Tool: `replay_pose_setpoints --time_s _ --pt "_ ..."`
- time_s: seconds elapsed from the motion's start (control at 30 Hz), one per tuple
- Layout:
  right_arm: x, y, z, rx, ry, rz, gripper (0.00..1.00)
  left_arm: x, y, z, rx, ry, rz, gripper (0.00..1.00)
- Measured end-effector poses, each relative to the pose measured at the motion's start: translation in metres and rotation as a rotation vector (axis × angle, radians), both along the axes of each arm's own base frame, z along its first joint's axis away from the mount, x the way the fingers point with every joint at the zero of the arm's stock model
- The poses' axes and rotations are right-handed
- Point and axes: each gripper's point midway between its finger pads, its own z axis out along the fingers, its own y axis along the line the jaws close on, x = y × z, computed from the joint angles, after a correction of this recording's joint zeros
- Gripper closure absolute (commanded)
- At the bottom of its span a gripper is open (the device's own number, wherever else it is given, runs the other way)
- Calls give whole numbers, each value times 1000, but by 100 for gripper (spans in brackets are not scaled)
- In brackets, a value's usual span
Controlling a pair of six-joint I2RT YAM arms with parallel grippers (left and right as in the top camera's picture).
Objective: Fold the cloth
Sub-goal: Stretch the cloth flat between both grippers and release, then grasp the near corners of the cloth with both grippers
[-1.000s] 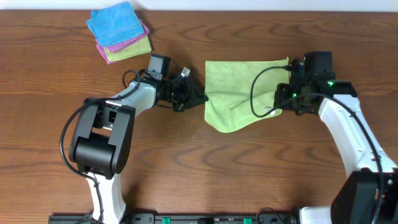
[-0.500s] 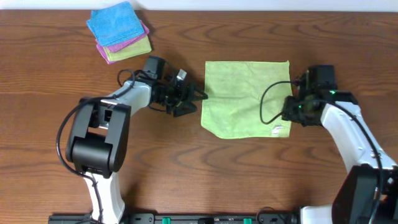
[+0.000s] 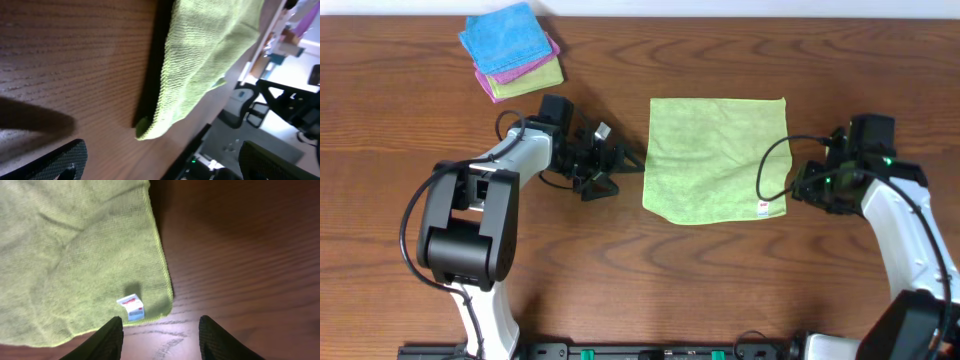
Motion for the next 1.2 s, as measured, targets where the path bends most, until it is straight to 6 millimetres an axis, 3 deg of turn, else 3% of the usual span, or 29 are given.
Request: replay_pose_setpoints --time_s 0.27,0.8,0.93,1.13,1.2 --pt "-29 16 -32 148 37 -15 51 -12 -21 -8 55 -52 -85 3" --pt "-31 27 -32 206 33 -3 54 -11 -61 -7 59 -132 -117 0" --pt "-32 27 -32 208 35 -3 54 -21 -74 -9 67 -113 -137 21" --pt "-34 25 -33 197 44 -7 53 -36 -88 -11 77 -103 -174 89" --pt "-34 23 -34 186 48 -9 50 -37 -88 -11 79 -96 -174 94"
